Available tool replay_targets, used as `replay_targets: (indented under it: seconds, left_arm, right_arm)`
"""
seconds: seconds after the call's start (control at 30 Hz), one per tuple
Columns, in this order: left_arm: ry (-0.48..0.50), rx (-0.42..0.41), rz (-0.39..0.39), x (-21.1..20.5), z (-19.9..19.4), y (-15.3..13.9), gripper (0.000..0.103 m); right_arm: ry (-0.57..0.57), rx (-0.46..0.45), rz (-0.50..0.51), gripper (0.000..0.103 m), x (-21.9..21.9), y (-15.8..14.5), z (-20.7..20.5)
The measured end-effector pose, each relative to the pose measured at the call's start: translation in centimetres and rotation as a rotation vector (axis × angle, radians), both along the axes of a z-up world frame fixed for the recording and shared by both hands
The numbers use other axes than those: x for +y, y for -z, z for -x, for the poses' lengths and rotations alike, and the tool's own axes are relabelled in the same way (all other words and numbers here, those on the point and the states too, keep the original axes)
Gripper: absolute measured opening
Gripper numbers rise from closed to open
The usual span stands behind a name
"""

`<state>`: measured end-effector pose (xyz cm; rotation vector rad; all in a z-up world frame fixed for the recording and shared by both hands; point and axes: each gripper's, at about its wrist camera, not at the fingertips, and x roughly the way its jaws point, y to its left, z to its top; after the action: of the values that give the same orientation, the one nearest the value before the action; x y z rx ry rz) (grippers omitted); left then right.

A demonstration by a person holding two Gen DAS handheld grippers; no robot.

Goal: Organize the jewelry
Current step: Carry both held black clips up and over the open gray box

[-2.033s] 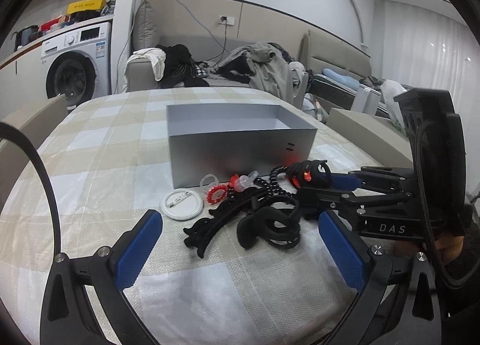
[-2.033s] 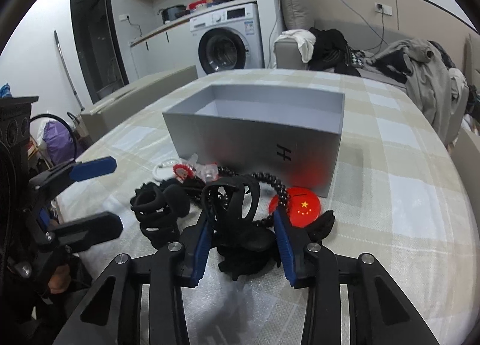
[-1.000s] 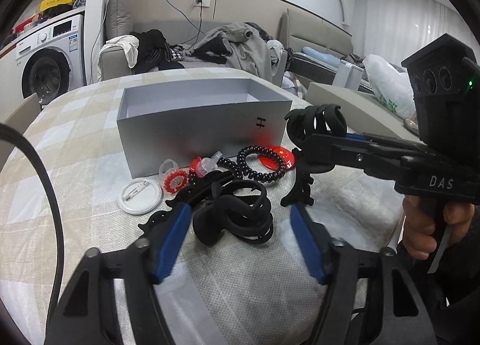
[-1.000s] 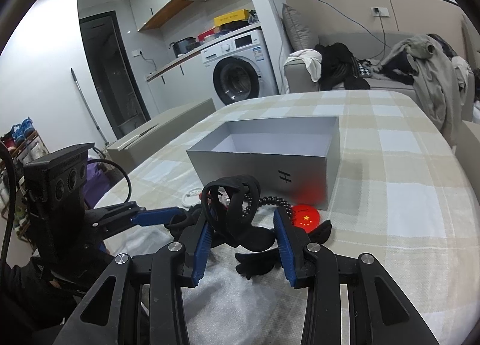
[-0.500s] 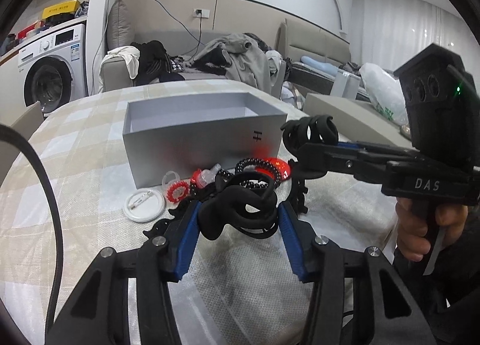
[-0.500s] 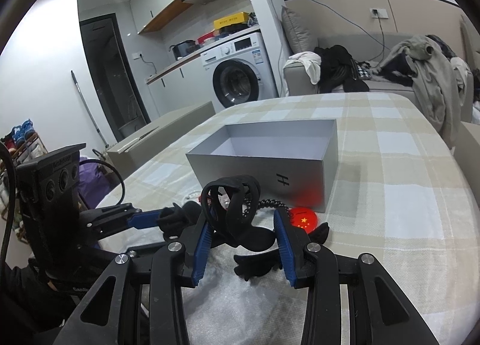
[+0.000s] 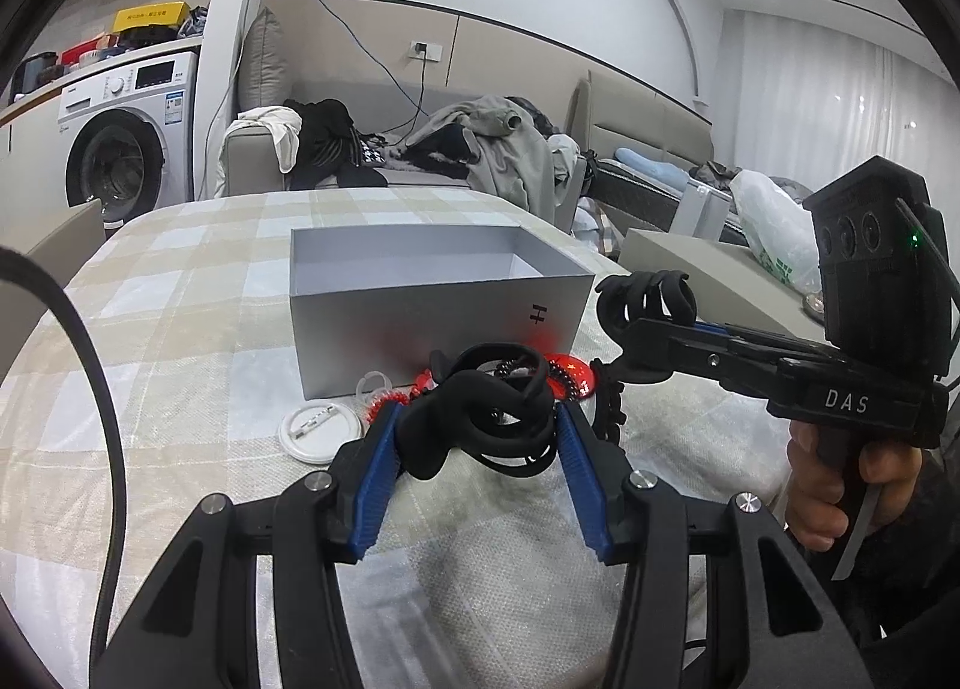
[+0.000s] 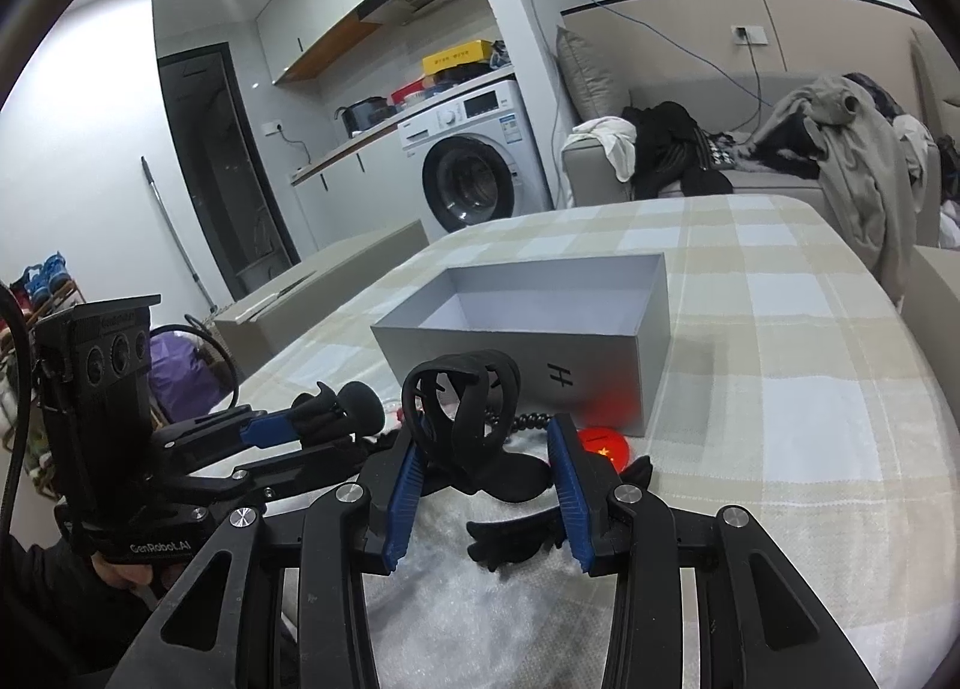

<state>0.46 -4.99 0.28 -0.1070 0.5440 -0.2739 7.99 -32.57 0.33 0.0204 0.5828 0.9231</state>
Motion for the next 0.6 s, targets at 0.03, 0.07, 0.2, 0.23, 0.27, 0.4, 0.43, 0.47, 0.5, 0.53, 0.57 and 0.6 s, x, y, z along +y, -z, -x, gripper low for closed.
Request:
replay_targets:
  seconds: [0.03,0.07,0.2,0.23,0.27,0.4,0.43,0.47,0.5,0.53,0.57,0.6]
  left_arm:
    - [-0.002,-0.001,-0.001,0.0,-0.2,-0.1,0.046]
    - [-0.011,-0.008,0.001,0.1,-0.2,-0.3,0.046]
    - [-0.024,-0.025,-0.002,0.3,-0.4,-1.3,0.046]
    - [-0.026,-0.028,-0.003,0.4,-0.4,-1.5,0.046]
    - [-0.031,-0.036,-0.001,0.5,-0.3,-1.9,0.046]
    - [-0.042,-0.093,-0.009,0.5,-0.2,-3.9,0.046]
    - [-0.043,-0.103,-0.008,0.5,-0.1,-4.1,0.046]
    - [-0.044,-0.11,-0.004,0.6,-0.2,-4.3,0.046]
    - [-0.045,-0.115,0.001,0.6,-0.3,-4.5,0.046]
    - [-0.048,-0.119,0.005,0.7,-0.5,-4.6,0.046]
    - [-0.053,-0.123,0.008,0.8,-0.8,-4.7,0.046]
    - [-0.056,-0.125,0.012,1.0,-0.8,-4.5,0.046]
  right_arm:
    - [0.003,0.0,-0.003,0.039,-0.1,-0.1,0.0]
    - [0.009,-0.001,-0.007,0.039,-0.1,-0.2,0.0]
    - [0.025,-0.012,-0.006,0.039,-0.1,-1.3,-0.3]
    - [0.026,-0.016,-0.008,0.039,0.0,-1.8,-0.3]
    - [0.026,-0.02,-0.015,0.039,-0.1,-2.3,-0.2]
    - [0.034,-0.057,-0.03,0.039,0.0,-4.1,0.1]
    - [0.039,-0.061,-0.031,0.039,0.0,-4.5,0.0]
    - [0.042,-0.061,-0.032,0.039,0.1,-4.7,-0.1]
    - [0.045,-0.062,-0.039,0.039,0.1,-5.1,-0.2]
    - [0.046,-0.061,-0.047,0.039,0.2,-5.4,-0.4]
    - [0.046,-0.06,-0.054,0.039,0.3,-5.6,-0.6]
    - [0.048,-0.062,-0.065,0.039,0.4,-5.9,-0.7]
